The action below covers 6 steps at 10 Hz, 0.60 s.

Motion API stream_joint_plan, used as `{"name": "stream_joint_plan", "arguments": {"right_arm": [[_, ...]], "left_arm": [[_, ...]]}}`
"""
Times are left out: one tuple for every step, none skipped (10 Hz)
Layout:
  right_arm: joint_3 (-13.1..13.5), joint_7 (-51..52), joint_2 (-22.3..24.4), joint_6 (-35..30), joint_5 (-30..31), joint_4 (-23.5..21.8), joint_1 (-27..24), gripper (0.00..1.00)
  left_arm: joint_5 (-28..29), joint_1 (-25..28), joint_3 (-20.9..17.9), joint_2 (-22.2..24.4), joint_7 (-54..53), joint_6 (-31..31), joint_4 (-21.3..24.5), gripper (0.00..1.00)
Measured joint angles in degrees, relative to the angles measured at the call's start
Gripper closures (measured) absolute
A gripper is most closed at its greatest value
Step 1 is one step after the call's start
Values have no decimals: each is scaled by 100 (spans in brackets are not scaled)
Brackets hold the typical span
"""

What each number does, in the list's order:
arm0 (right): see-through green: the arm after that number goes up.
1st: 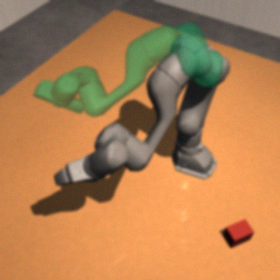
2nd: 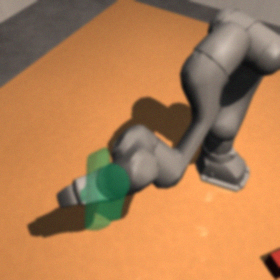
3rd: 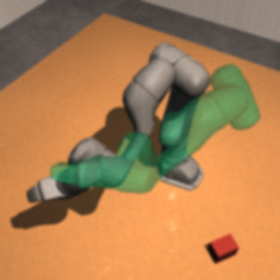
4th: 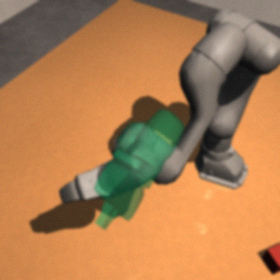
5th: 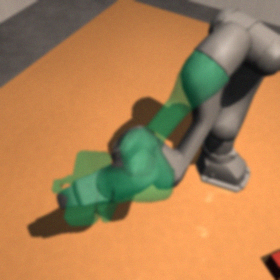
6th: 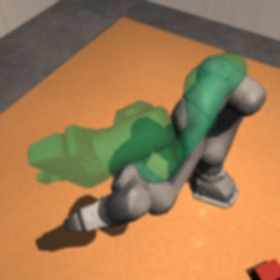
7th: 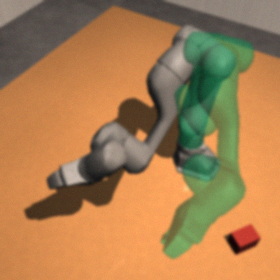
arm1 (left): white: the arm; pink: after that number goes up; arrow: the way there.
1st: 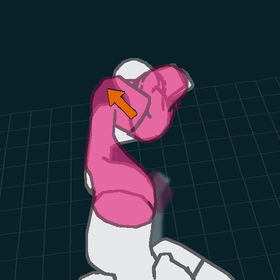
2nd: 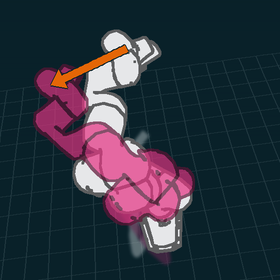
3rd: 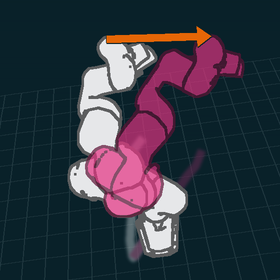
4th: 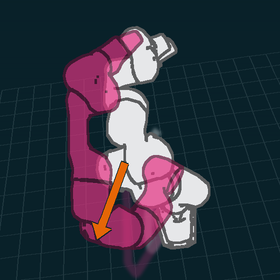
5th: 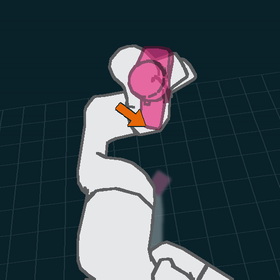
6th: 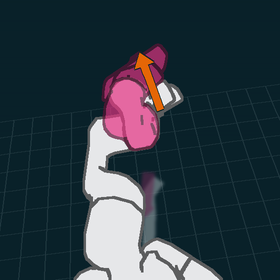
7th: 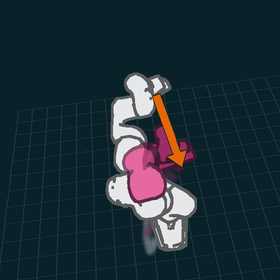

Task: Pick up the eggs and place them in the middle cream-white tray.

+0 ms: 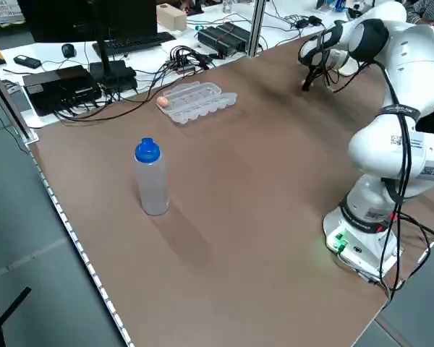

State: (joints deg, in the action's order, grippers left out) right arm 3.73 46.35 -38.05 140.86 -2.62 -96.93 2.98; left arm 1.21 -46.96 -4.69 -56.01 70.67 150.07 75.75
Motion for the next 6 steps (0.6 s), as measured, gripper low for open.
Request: {"name": "stream_joint_plan", "arguments": {"right_arm": [[0, 2, -58, 122, 0, 1, -27, 56], [0, 3, -111, 237, 0, 1, -46, 56], [0, 3, -151, 265, 0, 2, -51, 56], [0, 3, -180, 268, 0, 0, -51, 56], [0, 3, -202, 271, 0, -4, -52, 56], [0, 3, -226, 282, 0, -9, -54, 56]], "left_arm": [[0, 2, -16, 2, 0, 0, -27, 13], [2, 3, -41, 15, -4, -2, -61, 11], [3, 5, -79, 62, -20, -111, -92, 8], [3, 16, -101, 165, -66, -357, -143, 6], [4, 45, -114, 347, -103, -617, -191, 5], [7, 111, -146, 583, -154, -871, -216, 5]]}}
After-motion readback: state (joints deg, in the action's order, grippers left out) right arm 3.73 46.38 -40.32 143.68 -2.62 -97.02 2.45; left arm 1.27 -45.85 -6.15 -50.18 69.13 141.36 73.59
